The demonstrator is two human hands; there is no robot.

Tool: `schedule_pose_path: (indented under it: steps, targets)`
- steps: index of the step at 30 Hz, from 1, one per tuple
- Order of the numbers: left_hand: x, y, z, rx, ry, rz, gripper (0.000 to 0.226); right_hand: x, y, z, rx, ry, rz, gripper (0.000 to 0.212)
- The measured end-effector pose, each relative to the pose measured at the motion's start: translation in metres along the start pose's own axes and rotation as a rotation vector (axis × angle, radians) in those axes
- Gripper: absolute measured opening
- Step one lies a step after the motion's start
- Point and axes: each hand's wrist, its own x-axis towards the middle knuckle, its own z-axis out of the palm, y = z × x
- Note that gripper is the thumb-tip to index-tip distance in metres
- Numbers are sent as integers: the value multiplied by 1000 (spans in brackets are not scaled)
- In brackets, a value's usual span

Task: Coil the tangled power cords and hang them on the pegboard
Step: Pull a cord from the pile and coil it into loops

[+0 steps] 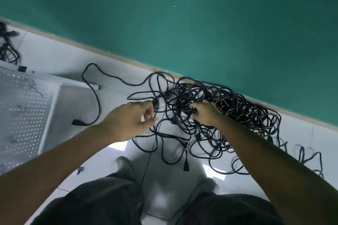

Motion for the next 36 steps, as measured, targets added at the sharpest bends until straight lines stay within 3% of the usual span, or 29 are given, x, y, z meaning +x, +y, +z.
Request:
schedule_pose_path:
  steps: [7,15,23,36]
  targets:
    - [0,-12,13,29,-20,-22,22,8,-11,16,-39,141,63,16]
    - [-36,30,-28,56,14,24,23,-96,-25,-41,334,330,-28,14]
    - [-100,93,-93,139,169,123,16,-235,-59,-142,333,609,-144,16]
    - [-293,235,-176,228,455,345,30,-499,-150,-229,335,1022,-343,8]
